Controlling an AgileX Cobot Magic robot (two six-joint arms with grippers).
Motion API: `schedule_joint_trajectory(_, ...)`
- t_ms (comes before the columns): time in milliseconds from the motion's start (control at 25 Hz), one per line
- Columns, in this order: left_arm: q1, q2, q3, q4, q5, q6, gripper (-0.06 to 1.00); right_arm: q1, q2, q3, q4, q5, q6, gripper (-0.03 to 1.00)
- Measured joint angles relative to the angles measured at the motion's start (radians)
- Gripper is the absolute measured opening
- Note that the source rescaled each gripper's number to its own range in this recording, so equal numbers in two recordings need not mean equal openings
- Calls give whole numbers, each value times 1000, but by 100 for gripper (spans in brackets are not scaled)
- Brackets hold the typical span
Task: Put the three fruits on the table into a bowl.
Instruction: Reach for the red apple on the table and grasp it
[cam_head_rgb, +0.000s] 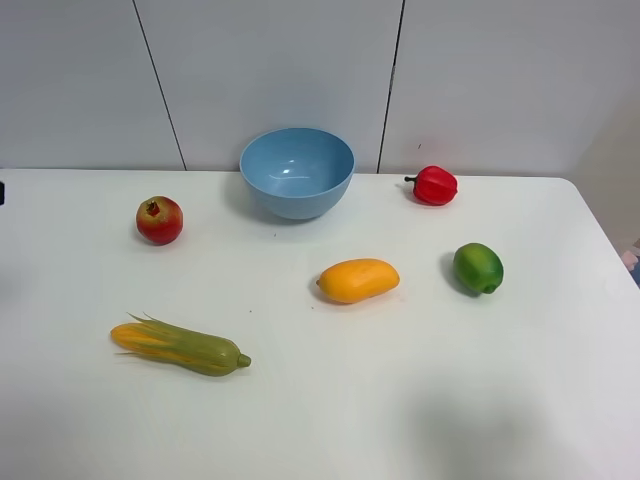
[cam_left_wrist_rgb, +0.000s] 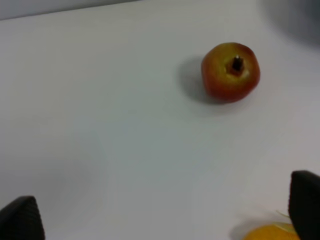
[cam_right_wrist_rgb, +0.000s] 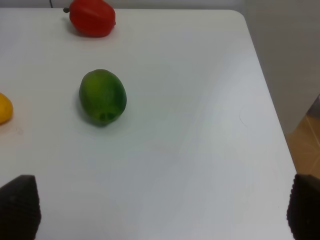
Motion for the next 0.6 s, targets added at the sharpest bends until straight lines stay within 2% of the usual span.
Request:
schedule_joint_trajectory(240,-23,283,-115,-1,-74,138,100,0,0,0,0,0,0,100)
schedule_joint_trajectory(480,-114,470,-153,-61,-149,450,100,0,0,0,0,0,0,100)
schedule_joint_trajectory(560,-134,520,-163,-107,-166,526,100,0,0,0,0,0,0,100)
schedule_joint_trajectory(600,-134,520,-163,-107,-166,526,100,0,0,0,0,0,0,100)
